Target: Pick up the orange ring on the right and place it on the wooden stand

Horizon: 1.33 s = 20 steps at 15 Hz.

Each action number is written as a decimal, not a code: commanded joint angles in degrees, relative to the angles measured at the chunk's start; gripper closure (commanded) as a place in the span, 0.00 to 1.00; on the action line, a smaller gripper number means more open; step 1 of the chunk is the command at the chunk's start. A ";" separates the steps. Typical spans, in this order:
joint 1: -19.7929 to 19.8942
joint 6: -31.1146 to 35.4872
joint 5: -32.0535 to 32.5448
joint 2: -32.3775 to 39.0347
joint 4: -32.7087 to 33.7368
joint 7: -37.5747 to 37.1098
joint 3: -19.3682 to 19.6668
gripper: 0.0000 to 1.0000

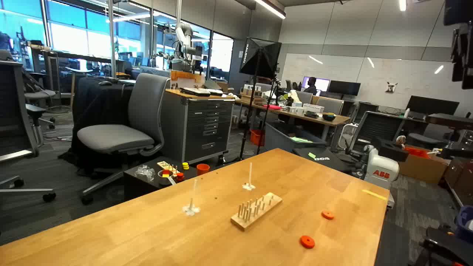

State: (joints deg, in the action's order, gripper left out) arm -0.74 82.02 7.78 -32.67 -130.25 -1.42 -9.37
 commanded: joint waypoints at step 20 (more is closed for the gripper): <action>1.18 11.54 -10.71 36.50 14.55 -15.21 7.67 0.00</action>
State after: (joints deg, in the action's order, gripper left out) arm 1.31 93.70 -2.90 3.87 -115.79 -16.69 -2.59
